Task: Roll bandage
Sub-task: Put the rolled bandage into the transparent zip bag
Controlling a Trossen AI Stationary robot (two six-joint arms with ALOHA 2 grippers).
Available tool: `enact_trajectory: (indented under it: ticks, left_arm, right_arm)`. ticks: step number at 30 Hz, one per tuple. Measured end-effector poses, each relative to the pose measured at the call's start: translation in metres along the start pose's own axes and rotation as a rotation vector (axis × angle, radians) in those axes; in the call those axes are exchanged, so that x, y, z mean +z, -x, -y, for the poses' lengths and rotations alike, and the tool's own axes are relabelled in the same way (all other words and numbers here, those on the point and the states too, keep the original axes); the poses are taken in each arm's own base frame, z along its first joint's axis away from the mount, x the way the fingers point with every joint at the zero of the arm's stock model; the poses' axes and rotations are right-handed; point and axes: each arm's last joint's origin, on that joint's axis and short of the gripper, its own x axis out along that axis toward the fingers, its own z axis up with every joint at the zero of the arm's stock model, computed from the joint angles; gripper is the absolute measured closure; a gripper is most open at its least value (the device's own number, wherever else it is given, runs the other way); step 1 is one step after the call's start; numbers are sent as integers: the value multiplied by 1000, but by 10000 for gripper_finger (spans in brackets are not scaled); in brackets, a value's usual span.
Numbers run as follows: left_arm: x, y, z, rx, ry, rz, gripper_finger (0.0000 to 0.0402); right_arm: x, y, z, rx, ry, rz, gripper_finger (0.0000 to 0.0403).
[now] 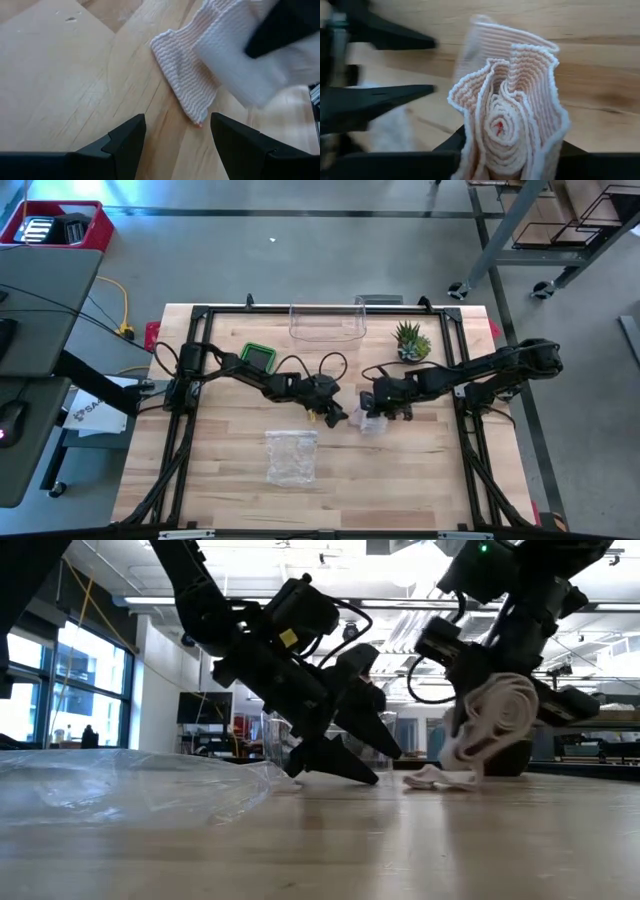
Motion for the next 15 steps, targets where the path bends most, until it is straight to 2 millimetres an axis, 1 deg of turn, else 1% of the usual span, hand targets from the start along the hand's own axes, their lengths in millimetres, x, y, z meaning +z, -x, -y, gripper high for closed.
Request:
enact_trajectory:
  ticks: [6,11,15]
  left_arm:
    - [-1,0,2,-7,3,-6,177]
    - [-2,0,3,-41,14,-31,177]
    - [-1,-1,5,-64,15,-15,177]
  right_arm:
    - [-1,1,11,-118,-16,-44,321]
    - [-3,1,13,-142,-36,-51,328]
    - [-3,1,13,-142,-33,-59,337]
